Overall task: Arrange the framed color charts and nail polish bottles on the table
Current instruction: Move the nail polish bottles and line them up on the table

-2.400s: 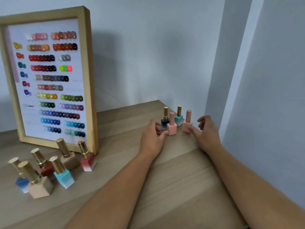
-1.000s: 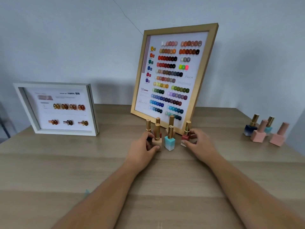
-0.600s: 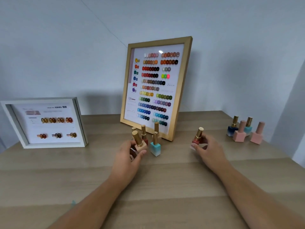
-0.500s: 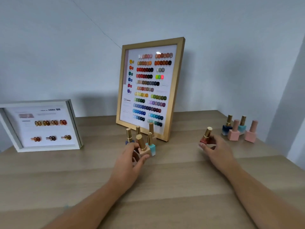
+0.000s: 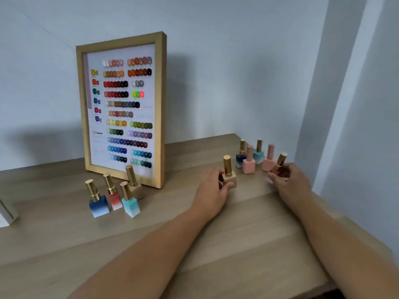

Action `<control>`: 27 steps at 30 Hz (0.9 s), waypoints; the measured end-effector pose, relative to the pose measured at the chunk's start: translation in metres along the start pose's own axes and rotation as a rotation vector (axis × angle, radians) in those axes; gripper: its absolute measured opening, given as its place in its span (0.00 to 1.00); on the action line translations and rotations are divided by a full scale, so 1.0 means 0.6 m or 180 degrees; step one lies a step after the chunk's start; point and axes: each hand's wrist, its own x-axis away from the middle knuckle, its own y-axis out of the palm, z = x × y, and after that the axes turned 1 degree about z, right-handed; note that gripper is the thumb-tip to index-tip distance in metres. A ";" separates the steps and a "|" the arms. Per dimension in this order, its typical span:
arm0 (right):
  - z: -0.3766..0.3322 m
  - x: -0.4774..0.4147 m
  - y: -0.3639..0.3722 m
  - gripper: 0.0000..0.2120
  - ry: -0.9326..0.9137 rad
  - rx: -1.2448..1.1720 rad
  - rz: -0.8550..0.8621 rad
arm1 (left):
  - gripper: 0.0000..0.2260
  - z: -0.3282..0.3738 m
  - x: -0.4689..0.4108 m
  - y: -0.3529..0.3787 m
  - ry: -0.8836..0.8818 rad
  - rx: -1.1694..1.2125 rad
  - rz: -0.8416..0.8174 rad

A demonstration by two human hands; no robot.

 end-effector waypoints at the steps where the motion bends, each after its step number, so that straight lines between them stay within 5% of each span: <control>1: 0.007 -0.008 -0.005 0.16 0.0044 -0.0016 0.0039 | 0.12 0.007 -0.014 0.018 0.0004 0.0019 -0.0024; 18: 0.041 -0.057 -0.004 0.19 -0.0080 0.0441 -0.0040 | 0.18 0.048 -0.095 0.118 -0.0116 0.0052 -0.0344; 27: 0.023 -0.019 -0.018 0.26 -0.0056 -0.0172 0.0447 | 0.11 0.043 -0.042 0.076 -0.0266 0.0320 -0.0186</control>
